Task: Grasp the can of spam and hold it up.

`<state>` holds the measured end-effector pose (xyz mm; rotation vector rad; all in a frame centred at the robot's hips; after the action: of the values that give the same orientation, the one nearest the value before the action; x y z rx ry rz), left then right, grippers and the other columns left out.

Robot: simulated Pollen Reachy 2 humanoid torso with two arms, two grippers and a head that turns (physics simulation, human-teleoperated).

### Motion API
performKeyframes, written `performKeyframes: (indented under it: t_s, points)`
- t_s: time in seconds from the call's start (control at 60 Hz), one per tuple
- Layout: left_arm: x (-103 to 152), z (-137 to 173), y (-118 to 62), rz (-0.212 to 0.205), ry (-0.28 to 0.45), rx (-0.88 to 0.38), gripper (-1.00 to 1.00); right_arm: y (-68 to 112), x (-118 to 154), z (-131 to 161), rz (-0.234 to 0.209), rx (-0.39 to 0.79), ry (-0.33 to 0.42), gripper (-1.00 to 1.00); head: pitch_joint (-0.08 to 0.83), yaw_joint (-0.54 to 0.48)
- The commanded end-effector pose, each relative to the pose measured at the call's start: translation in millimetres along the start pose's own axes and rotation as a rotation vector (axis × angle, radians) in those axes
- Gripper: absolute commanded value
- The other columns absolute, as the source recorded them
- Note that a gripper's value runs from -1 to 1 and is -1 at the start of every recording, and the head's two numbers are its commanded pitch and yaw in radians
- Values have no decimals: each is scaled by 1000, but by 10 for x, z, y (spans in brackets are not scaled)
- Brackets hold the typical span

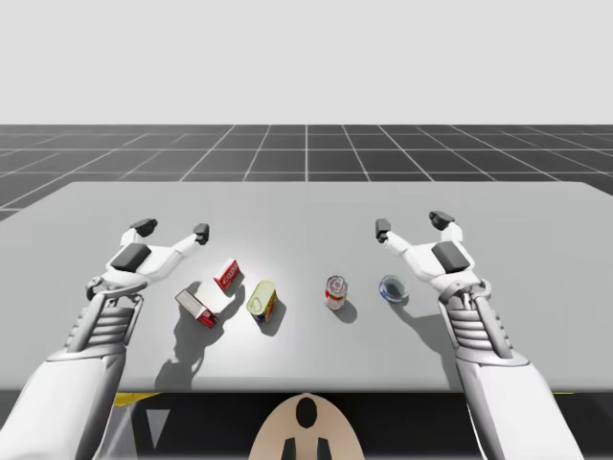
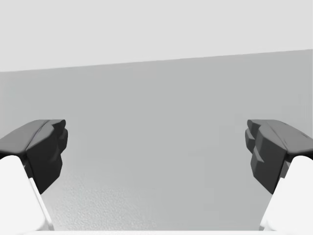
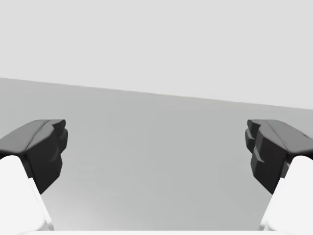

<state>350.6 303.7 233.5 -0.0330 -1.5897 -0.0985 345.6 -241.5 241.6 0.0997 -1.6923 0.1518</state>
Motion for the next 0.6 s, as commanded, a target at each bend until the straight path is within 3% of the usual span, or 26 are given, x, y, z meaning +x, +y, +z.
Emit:
performKeyframes:
  t_s: [0.017, 0.233, 0.6]
  points:
    - [-6, -5, -4, -10, -3, 2, -1000, 7, -13, 2, 10, -46, -32, -1000, -3, 6]
    - [-1, -2, -1, -12, -6, 5, -1000, -26, 15, -12, 18, -28, -7, -1000, 97, 2]
    - [19, -2, 18, -8, -15, 8, -1000, -67, 28, -32, 30, -76, -8, -1000, 441, 26]
